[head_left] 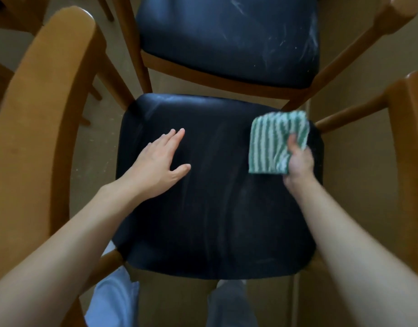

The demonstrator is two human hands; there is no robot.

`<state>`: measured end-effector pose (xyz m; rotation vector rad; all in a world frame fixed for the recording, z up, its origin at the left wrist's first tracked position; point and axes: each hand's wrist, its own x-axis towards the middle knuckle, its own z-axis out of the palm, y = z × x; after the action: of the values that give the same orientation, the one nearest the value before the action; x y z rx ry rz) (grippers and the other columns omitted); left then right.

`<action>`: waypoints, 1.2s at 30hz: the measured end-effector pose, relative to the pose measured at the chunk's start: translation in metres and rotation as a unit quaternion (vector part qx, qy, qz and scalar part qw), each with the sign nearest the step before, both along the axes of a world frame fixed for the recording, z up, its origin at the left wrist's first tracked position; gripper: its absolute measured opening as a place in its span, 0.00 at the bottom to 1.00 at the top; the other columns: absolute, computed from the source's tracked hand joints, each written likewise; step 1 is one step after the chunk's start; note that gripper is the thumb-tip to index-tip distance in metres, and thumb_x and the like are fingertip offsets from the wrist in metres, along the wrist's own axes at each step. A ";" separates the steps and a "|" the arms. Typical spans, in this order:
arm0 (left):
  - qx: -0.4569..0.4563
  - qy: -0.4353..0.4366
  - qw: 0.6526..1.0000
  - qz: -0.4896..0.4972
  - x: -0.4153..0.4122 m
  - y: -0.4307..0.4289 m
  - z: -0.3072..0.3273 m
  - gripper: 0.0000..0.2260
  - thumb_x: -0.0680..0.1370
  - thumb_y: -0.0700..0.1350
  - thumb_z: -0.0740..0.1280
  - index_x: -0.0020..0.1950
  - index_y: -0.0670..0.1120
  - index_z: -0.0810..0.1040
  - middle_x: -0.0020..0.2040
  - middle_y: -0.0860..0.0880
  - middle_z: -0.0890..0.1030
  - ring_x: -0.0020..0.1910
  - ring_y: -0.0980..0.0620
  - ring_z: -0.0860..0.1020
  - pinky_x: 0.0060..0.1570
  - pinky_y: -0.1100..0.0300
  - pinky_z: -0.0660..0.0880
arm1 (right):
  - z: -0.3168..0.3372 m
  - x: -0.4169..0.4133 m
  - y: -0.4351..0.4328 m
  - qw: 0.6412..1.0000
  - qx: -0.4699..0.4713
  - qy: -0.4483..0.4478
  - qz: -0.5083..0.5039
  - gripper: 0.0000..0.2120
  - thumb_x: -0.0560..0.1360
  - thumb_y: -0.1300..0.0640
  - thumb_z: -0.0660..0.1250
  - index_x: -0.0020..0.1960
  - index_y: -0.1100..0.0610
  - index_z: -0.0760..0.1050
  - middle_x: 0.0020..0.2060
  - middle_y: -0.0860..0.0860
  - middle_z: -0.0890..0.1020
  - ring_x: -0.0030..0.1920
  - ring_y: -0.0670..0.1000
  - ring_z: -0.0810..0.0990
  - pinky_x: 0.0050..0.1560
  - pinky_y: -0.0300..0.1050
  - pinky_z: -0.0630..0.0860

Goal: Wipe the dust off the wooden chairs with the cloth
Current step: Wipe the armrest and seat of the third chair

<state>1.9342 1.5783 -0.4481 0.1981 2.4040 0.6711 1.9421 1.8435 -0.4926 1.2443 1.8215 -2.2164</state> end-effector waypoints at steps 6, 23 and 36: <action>0.003 0.006 1.000 -0.004 -0.017 0.005 -0.015 0.33 0.79 0.51 0.62 0.77 0.52 0.46 0.78 0.51 0.49 0.76 0.53 0.47 0.74 0.56 0.47 | -0.023 -0.114 -0.005 0.968 0.226 0.095 0.060 0.15 0.80 0.54 0.60 0.64 0.61 0.72 0.54 0.51 0.79 0.56 0.49 0.78 0.60 0.42 0.74; 0.023 0.007 1.000 0.012 -0.022 0.001 -0.022 0.30 0.80 0.55 0.57 0.77 0.51 0.47 0.78 0.50 0.49 0.76 0.53 0.48 0.74 0.58 0.46 | -0.079 -0.061 -0.061 0.882 0.283 0.063 0.371 0.23 0.77 0.49 0.62 0.69 0.59 0.70 0.64 0.57 0.75 0.66 0.54 0.72 0.67 0.51 0.67; 0.032 0.013 0.998 0.061 0.015 -0.002 0.002 0.28 0.81 0.55 0.55 0.78 0.49 0.49 0.78 0.49 0.50 0.76 0.54 0.48 0.73 0.58 0.47 | -0.062 0.132 -0.108 0.840 0.191 0.036 0.507 0.18 0.74 0.49 0.63 0.62 0.50 0.77 0.64 0.50 0.77 0.68 0.45 0.69 0.73 0.47 0.57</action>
<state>1.9493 1.5759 -0.4464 0.0889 2.4366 0.8069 2.0745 1.7354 -0.5542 0.0408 2.2293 -1.3341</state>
